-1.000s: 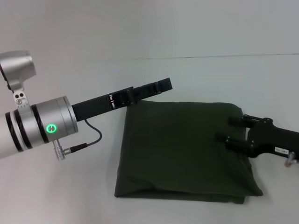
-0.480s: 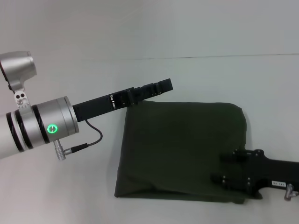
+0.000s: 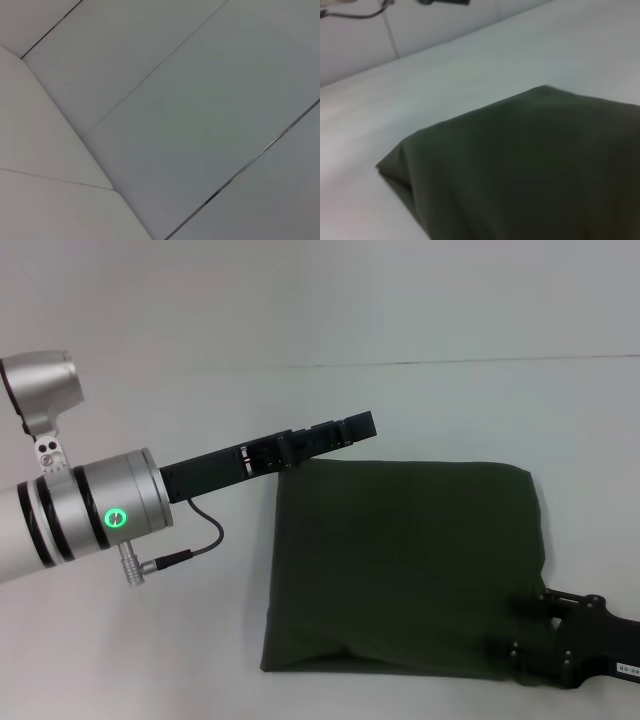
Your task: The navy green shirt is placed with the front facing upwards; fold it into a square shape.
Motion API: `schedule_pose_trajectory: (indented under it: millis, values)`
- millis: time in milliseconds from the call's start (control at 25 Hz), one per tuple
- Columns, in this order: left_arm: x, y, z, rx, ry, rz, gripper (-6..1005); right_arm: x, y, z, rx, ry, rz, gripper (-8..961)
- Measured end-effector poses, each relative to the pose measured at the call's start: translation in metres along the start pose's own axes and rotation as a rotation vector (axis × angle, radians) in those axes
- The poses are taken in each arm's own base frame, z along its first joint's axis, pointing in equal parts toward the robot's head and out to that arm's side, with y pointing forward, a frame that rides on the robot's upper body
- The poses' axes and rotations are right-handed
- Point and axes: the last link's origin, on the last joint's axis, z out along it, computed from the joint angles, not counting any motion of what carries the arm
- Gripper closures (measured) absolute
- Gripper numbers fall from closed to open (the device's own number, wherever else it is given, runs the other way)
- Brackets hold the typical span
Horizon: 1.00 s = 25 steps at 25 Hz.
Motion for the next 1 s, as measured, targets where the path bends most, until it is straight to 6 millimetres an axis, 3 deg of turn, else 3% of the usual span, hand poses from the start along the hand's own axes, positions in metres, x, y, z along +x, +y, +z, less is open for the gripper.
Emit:
schedule_pose_trajectory:
  millis: [560,1000]
  values:
    - [0.001,0.000,0.000,-0.003,-0.001,0.018,48,0.014,-0.001,-0.011,0.105,-0.098,0.139,249]
    - [0.002,0.000,0.000,-0.001,-0.002,0.032,49,0.014,0.015,-0.021,0.044,-0.167,0.140,249]
